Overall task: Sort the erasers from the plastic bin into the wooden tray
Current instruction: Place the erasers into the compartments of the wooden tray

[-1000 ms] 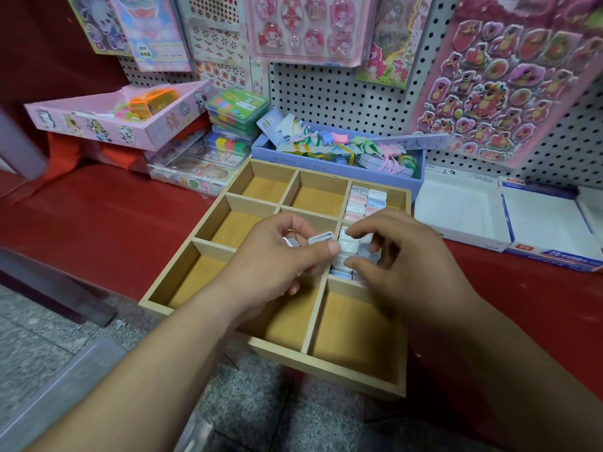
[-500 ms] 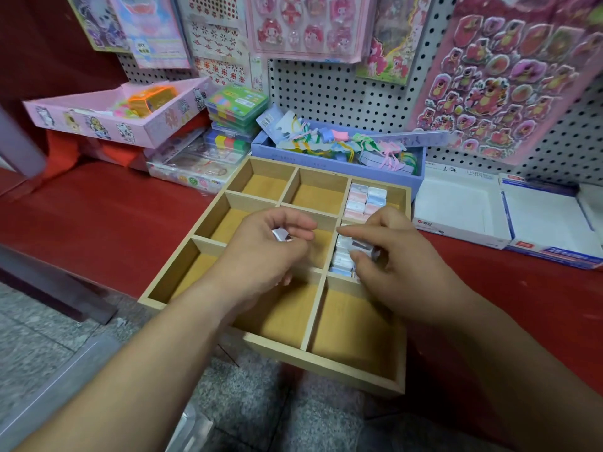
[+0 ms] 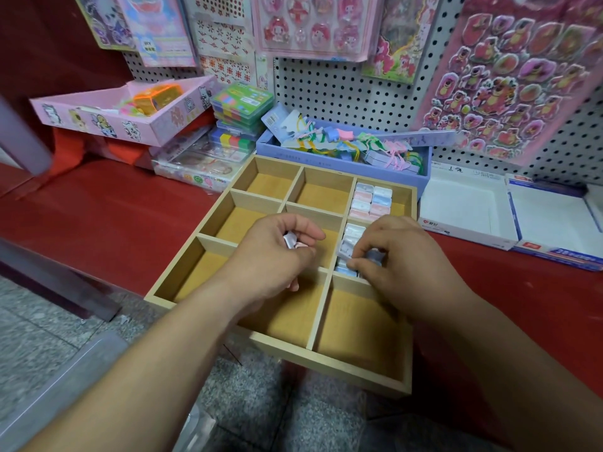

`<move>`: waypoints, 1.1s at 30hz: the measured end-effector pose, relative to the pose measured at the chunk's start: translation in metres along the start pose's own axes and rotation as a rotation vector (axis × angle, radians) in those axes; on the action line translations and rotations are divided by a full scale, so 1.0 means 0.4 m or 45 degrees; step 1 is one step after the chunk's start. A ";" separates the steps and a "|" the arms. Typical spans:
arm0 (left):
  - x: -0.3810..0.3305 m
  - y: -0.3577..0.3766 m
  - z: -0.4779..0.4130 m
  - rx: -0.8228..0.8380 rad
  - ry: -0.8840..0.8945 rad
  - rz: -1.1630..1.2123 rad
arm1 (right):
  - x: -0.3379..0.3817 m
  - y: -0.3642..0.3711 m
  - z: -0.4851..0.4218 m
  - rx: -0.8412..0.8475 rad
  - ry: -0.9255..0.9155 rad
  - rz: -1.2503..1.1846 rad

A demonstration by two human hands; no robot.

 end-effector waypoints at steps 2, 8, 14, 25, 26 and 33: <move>-0.002 0.003 0.001 0.014 0.005 -0.018 | -0.004 0.002 -0.005 0.002 0.041 0.069; -0.003 -0.004 0.004 0.021 -0.007 -0.027 | -0.005 0.002 -0.004 0.026 0.050 0.160; -0.006 0.008 0.009 0.072 0.003 -0.034 | -0.008 0.019 -0.018 0.044 0.097 0.151; -0.007 0.015 0.009 -0.083 -0.024 0.164 | 0.061 0.002 0.024 -0.072 -0.017 -0.286; -0.011 0.016 0.009 -0.102 -0.021 0.204 | 0.067 0.005 0.026 -0.093 -0.023 -0.286; -0.011 0.041 0.014 -0.115 -0.028 0.313 | 0.067 0.002 0.032 -0.203 0.014 -0.251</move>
Point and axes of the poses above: each hand's wrist, its own z-axis away from the middle knuckle, its own y-axis out of the palm, x = y × z, the point moved 6 cm from there along -z, towards the middle knuckle, and after that the axes turned 8 degrees about y, right-handed, at the moved point
